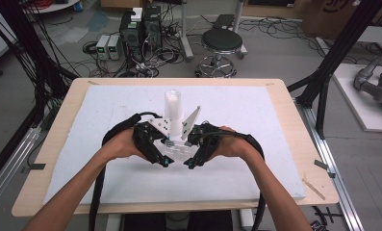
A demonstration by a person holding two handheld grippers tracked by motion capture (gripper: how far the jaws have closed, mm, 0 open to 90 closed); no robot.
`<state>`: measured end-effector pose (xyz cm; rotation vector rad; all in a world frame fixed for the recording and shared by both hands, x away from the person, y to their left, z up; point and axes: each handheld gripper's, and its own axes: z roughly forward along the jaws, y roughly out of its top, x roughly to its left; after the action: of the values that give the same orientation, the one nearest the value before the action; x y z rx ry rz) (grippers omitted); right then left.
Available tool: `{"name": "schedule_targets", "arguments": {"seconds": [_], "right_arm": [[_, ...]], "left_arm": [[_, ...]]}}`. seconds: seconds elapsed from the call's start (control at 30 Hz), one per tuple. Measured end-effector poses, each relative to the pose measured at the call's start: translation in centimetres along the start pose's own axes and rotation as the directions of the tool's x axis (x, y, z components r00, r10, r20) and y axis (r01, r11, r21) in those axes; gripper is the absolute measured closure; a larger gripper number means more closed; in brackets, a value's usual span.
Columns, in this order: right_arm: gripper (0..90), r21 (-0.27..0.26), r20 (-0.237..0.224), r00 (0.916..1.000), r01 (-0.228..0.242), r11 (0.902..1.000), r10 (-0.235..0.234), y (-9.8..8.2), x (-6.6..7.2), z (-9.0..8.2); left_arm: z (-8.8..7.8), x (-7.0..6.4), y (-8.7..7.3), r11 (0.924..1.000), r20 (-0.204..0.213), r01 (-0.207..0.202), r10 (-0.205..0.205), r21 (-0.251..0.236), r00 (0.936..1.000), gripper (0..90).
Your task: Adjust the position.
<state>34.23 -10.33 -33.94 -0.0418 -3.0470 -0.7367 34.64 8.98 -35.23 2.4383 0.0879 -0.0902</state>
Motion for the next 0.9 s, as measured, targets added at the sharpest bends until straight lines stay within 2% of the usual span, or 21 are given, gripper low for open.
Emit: {"name": "schedule_targets", "arguments": {"seconds": [0.27,0.33,0.37,0.4,0.6,0.7,0.73,0.8,0.9], "right_arm": [[31.7,0.003,0.007,0.9999,0.013,0.9999,-0.013,0.1,0.0,0.1],[24.7,-0.005,0.009,0.9995,0.032,0.9995,-0.032,0.1,0.0,0.2],[14.8,-0.008,0.023,0.9990,0.039,0.9992,-0.038,0.0,0.0,0.3],[13.2,-0.011,0.038,0.9987,0.035,0.9993,-0.035,0.0,0.0,0.3],[13.2,-0.051,0.031,0.9975,0.064,0.9966,-0.063,0.0,-0.2,0.2],[14.2,-0.087,0.045,0.9982,0.043,0.9953,-0.039,-0.2,-0.2,-0.3],[14.7,-0.114,0.050,0.9984,0.031,0.9930,-0.026,-0.4,-0.3,-0.6],[14.7,-0.192,0.064,0.9979,0.023,0.9810,-0.010,-0.9,-0.4,-1.1],[14.7,-0.291,0.076,0.9969,0.004,0.9567,0.019,-2.0,-0.3,-1.5]], "left_arm": [[-0.1,-0.1,0.0,0.9999,-0.016,-0.009,0.009,0.012,0.9998,41.5],[-0.1,-0.2,0.0,1.0000,-0.018,-0.004,0.004,0.008,0.9998,41.5],[-0.2,-0.2,-0.1,1.0000,-0.017,-0.004,0.004,0.008,0.9998,41.5],[-0.2,-0.2,-0.1,1.0000,-0.018,-0.004,0.004,0.009,0.9998,41.5],[-0.3,-0.2,-0.2,1.0000,-0.030,-0.002,0.002,0.004,0.9996,41.5],[-0.2,-0.2,-0.7,1.0000,-0.046,0.004,-0.004,-0.006,0.9989,41.4],[-0.1,-0.1,-1.1,0.9998,-0.052,0.005,-0.006,-0.019,0.9986,41.4],[0.0,-0.1,-1.8,0.9995,-0.058,0.007,-0.009,-0.030,0.9983,41.4],[0.2,-0.2,-3.1,0.9951,-0.073,0.031,-0.038,-0.094,0.9966,41.3]]}}
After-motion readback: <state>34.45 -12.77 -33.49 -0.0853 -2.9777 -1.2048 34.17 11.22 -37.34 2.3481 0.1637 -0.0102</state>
